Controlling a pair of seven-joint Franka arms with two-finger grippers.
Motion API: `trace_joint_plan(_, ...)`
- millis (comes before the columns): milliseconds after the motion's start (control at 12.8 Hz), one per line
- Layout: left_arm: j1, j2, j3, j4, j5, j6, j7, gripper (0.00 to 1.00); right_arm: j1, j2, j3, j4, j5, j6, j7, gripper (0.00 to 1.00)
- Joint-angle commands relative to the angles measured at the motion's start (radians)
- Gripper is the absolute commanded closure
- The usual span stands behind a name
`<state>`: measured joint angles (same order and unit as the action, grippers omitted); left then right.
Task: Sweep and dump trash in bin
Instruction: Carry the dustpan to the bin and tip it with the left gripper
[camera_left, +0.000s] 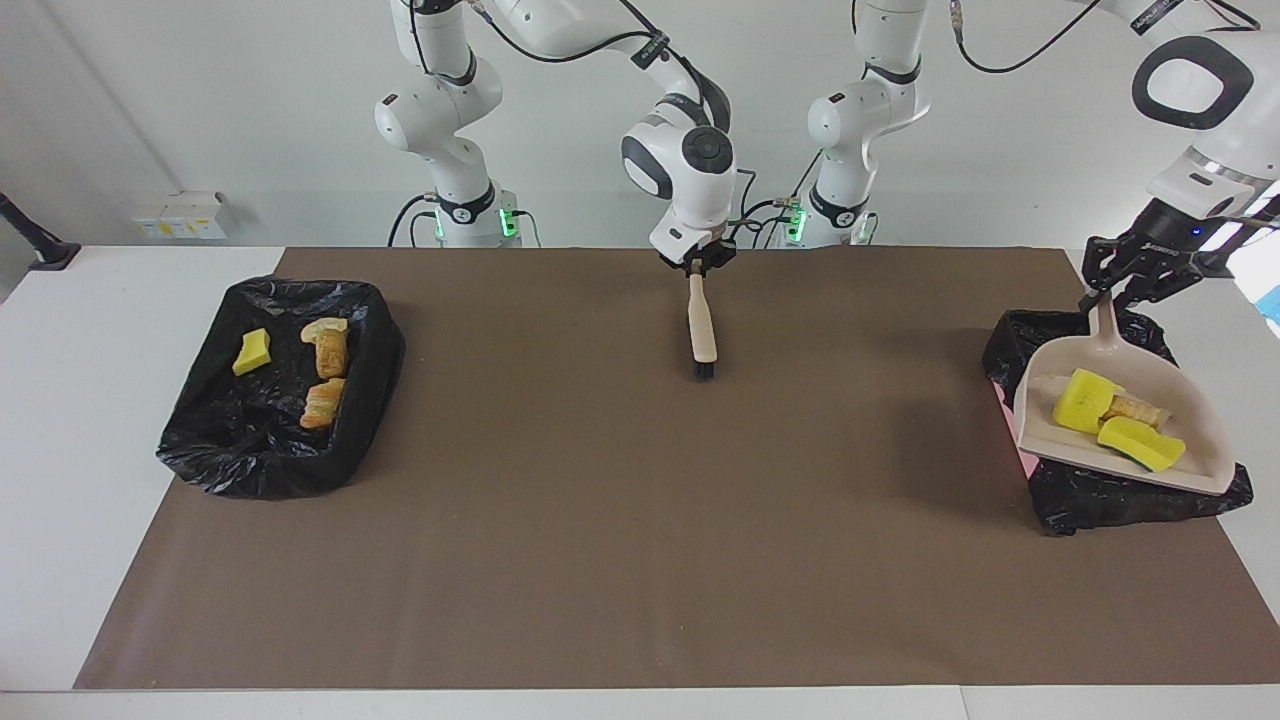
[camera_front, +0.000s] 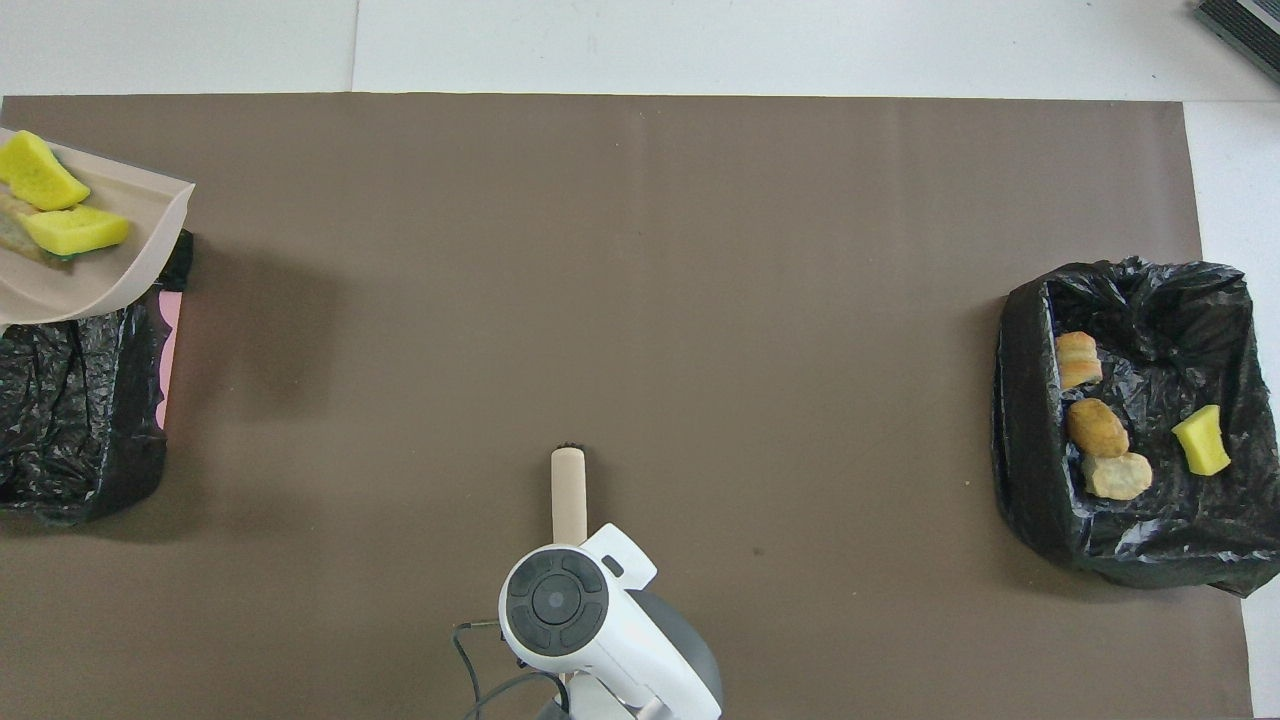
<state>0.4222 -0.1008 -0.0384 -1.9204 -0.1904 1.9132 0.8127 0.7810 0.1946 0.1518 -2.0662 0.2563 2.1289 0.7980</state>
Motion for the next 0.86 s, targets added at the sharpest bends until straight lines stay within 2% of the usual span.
trace_joint_plan(0, 0.062, 0.021, 0.0, 0.047, 0.124, -0.011, 0.103, 1.0, -0.006, 0.005, 0.002, 0.008, 0.03, -0.001, -0.017, 1.0)
trace_joint_plan(78, 0.094, 0.024, 0.0, 0.057, 0.155, -0.005, 0.176, 1.0, -0.005, 0.003, 0.002, 0.008, 0.044, -0.009, -0.052, 1.0)
trace_joint_plan(313, 0.191, 0.094, 0.0, 0.092, 0.233, 0.032, 0.371, 1.0, -0.002, -0.006, 0.015, 0.009, 0.058, -0.059, -0.071, 1.0)
trace_joint_plan(470, 0.207, 0.105, 0.0, 0.097, 0.324, 0.038, 0.434, 1.0, 0.0, -0.021, 0.025, -0.008, 0.058, -0.075, -0.072, 1.0)
trace_joint_plan(548, 0.202, 0.105, 0.0, 0.095, 0.383, 0.033, 0.436, 1.0, 0.0, -0.021, 0.025, -0.011, 0.06, -0.075, -0.071, 0.94)
trace_joint_plan(626, 0.19, 0.104, -0.001, 0.093, 0.475, 0.026, 0.434, 1.0, -0.002, -0.02, 0.025, -0.008, 0.064, -0.072, -0.068, 0.37)
trace_joint_plan(705, 0.179, 0.105, -0.005, 0.095, 0.564, 0.021, 0.436, 1.0, -0.002, -0.017, 0.025, 0.007, 0.064, -0.079, -0.072, 0.0)
trace_joint_plan(783, 0.158, 0.105, -0.008, 0.097, 0.61, 0.004, 0.433, 1.0, -0.012, -0.021, 0.023, 0.009, 0.064, -0.089, -0.071, 0.0)
